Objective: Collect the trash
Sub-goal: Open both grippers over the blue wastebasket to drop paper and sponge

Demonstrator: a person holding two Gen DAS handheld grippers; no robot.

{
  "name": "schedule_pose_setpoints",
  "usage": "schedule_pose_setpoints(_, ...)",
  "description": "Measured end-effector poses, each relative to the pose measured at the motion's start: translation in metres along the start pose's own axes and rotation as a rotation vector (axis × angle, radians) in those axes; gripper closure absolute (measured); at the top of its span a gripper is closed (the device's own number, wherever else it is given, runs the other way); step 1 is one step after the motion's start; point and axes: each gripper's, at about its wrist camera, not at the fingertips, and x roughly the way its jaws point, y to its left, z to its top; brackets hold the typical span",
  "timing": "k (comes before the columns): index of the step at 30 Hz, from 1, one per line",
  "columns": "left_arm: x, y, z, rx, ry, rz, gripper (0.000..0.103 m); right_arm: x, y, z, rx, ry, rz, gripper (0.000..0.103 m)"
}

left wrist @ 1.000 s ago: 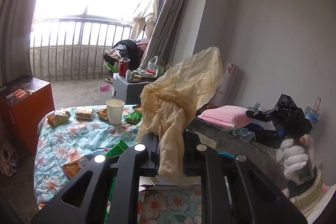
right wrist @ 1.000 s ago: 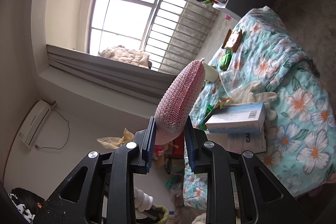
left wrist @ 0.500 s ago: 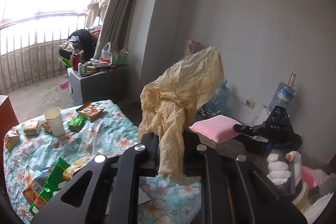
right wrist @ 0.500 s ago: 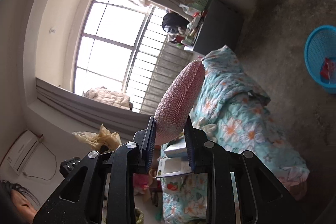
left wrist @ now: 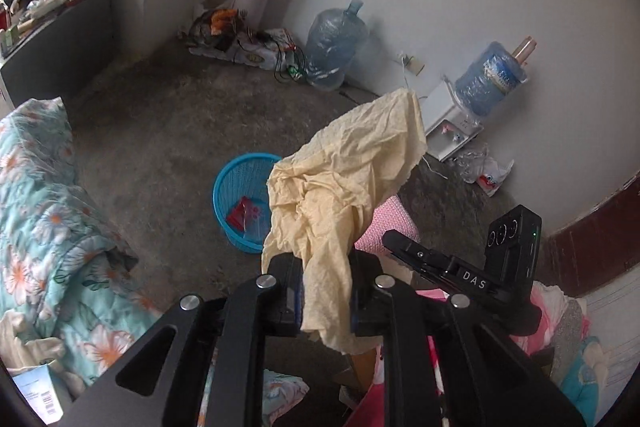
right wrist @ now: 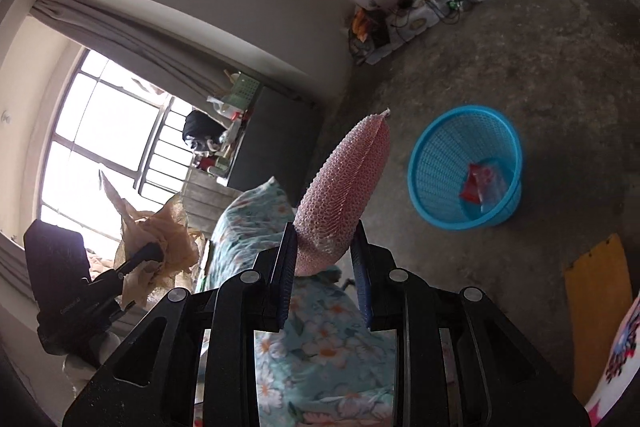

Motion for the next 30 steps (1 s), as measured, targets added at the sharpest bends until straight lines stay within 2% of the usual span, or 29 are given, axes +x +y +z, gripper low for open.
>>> schedule_pose_setpoints(5, 0.098, 0.003, 0.031, -0.027, 0.137, 0.033, 0.088, 0.047, -0.048, 0.014, 0.063, 0.023, -0.112, 0.078)
schedule_pose_setpoints(9, 0.156, 0.01, 0.051, -0.037, 0.162, 0.064, 0.086, 0.076, -0.074, 0.026, 0.085, 0.022, -0.152, 0.073)
schedule_pose_setpoints(10, 0.171, 0.012, 0.056, -0.046, 0.164, 0.068, 0.082, 0.085, -0.082, 0.029, 0.088, 0.025, -0.163, 0.071)
schedule_pose_setpoints(12, 0.197, 0.02, 0.059, -0.068, 0.166, 0.101, 0.054, 0.1, -0.097, 0.035, 0.095, 0.049, -0.209, 0.049)
schedule_pose_setpoints(13, 0.205, 0.022, 0.06, -0.075, 0.144, 0.125, 0.051, 0.106, -0.108, 0.035, 0.12, 0.058, -0.24, 0.049)
schedule_pose_setpoints(15, 0.215, 0.025, 0.058, -0.078, 0.113, 0.136, 0.047, 0.115, -0.124, 0.035, 0.166, 0.079, -0.25, 0.049)
schedule_pose_setpoints(17, 0.221, 0.026, 0.056, -0.081, 0.116, 0.111, 0.044, 0.111, -0.133, 0.034, 0.192, 0.072, -0.255, 0.049)
schedule_pose_setpoints(20, 0.223, 0.017, 0.056, -0.037, 0.114, 0.07, 0.039, 0.1, -0.132, 0.031, 0.175, 0.045, -0.233, 0.049)
schedule_pose_setpoints(21, 0.224, 0.015, 0.058, -0.017, 0.106, 0.076, 0.035, 0.099, -0.131, 0.031, 0.17, 0.039, -0.23, 0.049)
schedule_pose_setpoints(23, 0.22, 0.01, 0.06, 0.001, 0.082, 0.09, 0.034, 0.095, -0.13, 0.033, 0.172, 0.025, -0.22, 0.049)
schedule_pose_setpoints(30, 0.176, 0.011, 0.074, -0.101, -0.018, 0.026, 0.031, 0.087, -0.119, 0.039, 0.155, -0.016, -0.191, 0.049)
